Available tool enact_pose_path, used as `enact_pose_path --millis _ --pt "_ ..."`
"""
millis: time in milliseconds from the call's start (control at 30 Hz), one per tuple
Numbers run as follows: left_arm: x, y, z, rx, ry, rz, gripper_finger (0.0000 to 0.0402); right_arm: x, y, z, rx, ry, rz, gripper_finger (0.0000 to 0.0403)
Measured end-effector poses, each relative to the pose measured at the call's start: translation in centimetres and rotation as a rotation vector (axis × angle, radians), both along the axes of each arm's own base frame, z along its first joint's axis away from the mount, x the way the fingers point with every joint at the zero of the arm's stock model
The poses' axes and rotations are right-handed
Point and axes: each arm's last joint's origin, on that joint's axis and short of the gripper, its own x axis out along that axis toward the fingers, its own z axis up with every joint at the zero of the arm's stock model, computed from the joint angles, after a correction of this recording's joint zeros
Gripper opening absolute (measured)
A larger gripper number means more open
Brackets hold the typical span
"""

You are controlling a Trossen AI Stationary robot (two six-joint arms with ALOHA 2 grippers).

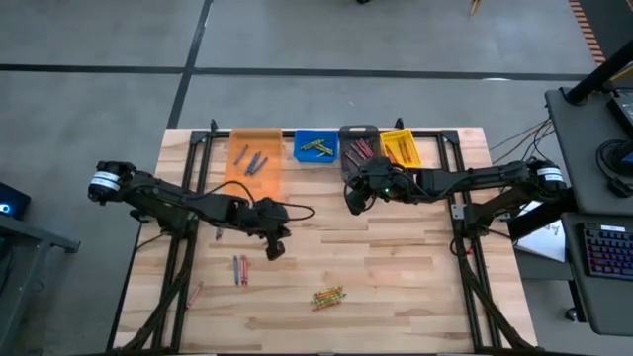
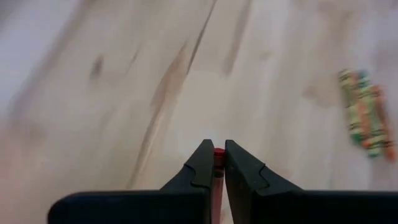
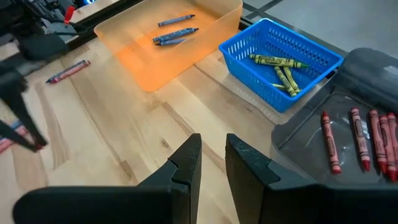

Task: Sort crayons
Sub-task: Put the red crayon into the black bin

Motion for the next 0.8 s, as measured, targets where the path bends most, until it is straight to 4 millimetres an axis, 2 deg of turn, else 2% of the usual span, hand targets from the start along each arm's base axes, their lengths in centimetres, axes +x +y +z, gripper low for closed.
enact_pose_path --millis 233,367,467,633,800 --pt "2.9 1.8 6.1 0.193 -0.190 -0.133 0.0000 0.0 0.0 0.0 -0.047 0.031 0.036 0.0059" --pt "3.9 4.5 9.5 0.325 -0.291 -0.131 0.0000 -0.1 0.0 -0.1 -0.102 0.069 0.078 0.0058" --pt "4.3 7.4 11.3 0.390 -0.383 -0.113 0.0000 -0.1 -0.2 -0.1 -0.147 0.094 0.104 0.0059" --pt "4.2 12.8 12.7 0.370 -0.590 -0.143 0.0000 -0.4 -1.3 0.2 -0.249 0.145 0.141 0.0059" --pt "5.5 17.3 11.3 0.262 -0.749 -0.198 0.0000 -0.4 -2.8 0.4 -0.339 0.176 0.163 0.0059"
